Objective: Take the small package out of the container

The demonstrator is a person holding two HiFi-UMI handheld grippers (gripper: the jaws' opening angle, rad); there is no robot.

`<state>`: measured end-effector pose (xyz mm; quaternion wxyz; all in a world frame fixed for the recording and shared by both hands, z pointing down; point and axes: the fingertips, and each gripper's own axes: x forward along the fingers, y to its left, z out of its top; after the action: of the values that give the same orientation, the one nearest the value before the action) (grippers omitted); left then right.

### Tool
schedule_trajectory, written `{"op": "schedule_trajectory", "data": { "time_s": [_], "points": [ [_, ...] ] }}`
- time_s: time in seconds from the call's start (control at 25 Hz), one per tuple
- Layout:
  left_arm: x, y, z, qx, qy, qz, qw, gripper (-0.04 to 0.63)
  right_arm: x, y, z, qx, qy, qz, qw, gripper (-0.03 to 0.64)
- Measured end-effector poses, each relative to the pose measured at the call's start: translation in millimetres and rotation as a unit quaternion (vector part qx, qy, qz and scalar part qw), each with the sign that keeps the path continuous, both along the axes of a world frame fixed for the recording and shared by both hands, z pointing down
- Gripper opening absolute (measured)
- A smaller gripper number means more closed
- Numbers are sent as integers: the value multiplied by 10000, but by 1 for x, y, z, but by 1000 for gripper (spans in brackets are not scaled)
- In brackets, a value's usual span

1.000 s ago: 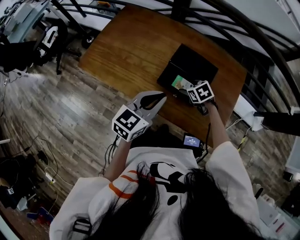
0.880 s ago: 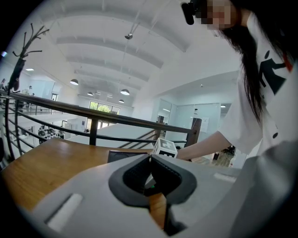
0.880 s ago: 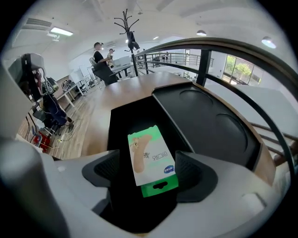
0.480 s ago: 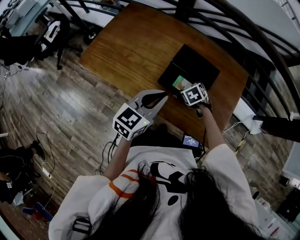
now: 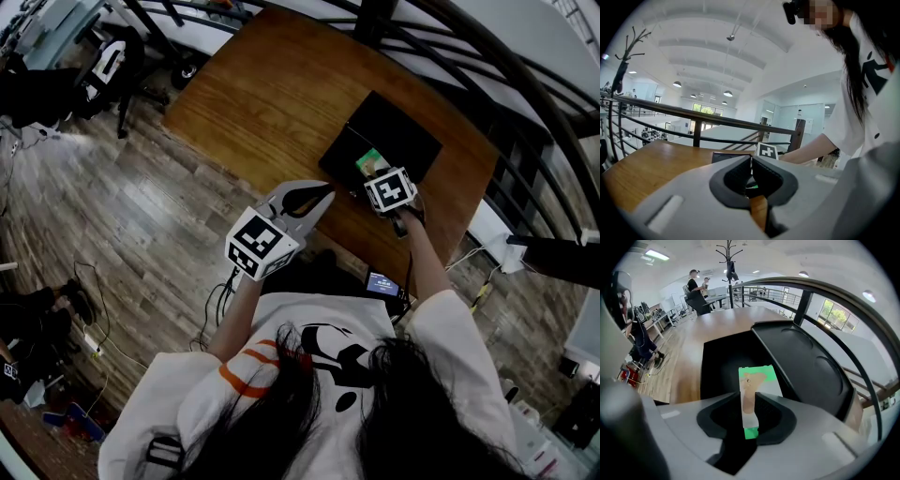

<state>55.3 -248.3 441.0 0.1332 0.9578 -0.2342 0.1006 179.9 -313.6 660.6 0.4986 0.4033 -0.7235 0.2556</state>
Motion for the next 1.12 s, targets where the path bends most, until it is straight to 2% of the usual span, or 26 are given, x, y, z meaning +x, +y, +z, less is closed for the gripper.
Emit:
{"op": "schedule_trajectory", "data": {
  "time_s": [0.16, 0.2, 0.32, 0.48, 0.56, 0.64, 0.76, 0.84, 0.96, 1.08, 1.12],
  "points": [
    [-6, 1, -2, 15, 0, -62, 10000, 0, 1, 4, 0, -57, -28, 1, 10000, 117],
    [-7, 2, -2, 17, -4, -72, 10000, 0, 0, 5, 0, -76, -95, 93, 9999, 132],
    [-9, 2, -2, 31, 5, -95, 9999, 0, -1, 8, -2, -256, -486, 798, 9953, 276],
    [-14, 0, -7, 82, 70, -137, 9998, 0, 5, 9, -8, -433, -961, 2015, 9738, 356],
    [-16, -1, -9, 117, 107, -149, 9998, 0, 13, 14, -5, -574, -824, 2293, 9682, 399],
    [-20, -2, -11, 149, 147, -161, 9997, 0, 21, 16, -1, -676, -631, 2476, 9644, 394],
    [-25, -3, -12, 177, 177, -178, 9995, 0, 21, 12, 6, -866, -623, 2742, 9557, 396],
    [-27, -2, -12, 192, 193, -185, 9995, 0, 22, 9, 12, -895, -479, 2773, 9554, 394],
    [-32, 0, -12, 219, 216, -218, 9993, 0, 13, 4, 13, -814, -354, 2465, 9651, 396],
    [-42, 0, -12, 221, 207, -286, 9991, 0, -17, -4, 9, -664, -722, 2048, 9739, 390],
    [-44, 0, -12, 220, 202, -307, 9991, 0, -25, -7, 8, -612, -835, 1986, 9746, 350]
  ]
}}
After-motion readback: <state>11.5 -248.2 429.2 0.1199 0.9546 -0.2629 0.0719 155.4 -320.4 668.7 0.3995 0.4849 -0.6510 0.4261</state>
